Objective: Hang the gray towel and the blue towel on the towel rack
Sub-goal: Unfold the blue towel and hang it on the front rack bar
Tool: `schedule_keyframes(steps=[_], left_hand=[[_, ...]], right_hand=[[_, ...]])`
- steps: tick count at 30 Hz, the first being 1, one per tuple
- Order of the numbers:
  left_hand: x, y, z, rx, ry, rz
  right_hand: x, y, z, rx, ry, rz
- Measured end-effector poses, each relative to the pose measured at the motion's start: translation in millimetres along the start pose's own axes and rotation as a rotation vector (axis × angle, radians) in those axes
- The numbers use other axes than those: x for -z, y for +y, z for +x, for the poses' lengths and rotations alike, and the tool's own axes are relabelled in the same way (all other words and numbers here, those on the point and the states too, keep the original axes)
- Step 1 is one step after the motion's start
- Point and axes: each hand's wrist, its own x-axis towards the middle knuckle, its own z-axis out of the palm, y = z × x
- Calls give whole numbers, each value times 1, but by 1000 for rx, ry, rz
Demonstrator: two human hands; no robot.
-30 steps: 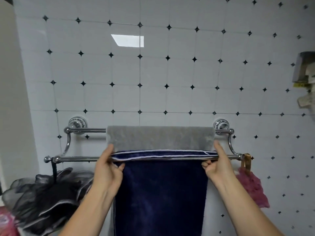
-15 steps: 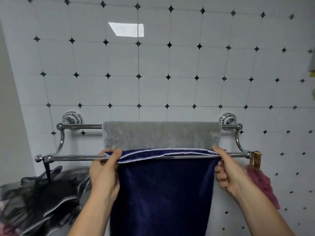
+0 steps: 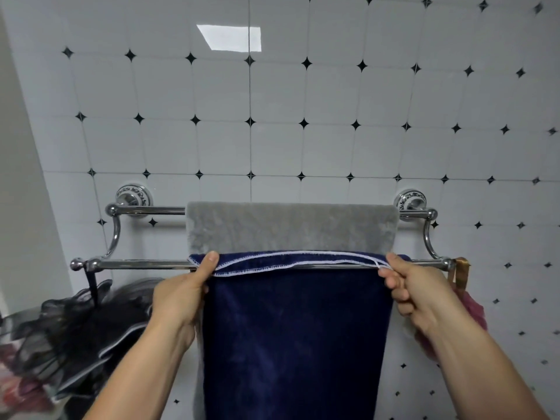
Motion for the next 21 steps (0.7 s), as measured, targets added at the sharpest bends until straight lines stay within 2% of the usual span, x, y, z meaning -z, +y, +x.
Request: schedule_keyframes(steps=[4,7,10,15,21], left_hand=[[6,11,-1,-2,-113,102],[4,8,-6,-84,-100,76],[10,-5,-13,-142,-80,72],[44,-72,-35,-155,-128,72],[85,-161,-54,-18,-151,209]], right_hand=[[-4,12,-5,155,63,-17],[-3,32,-8,311,77,-4],[6,59,-9,379,79,6],[29,128,-18,318,86,-51],[49,218,-46,106,51,-76]])
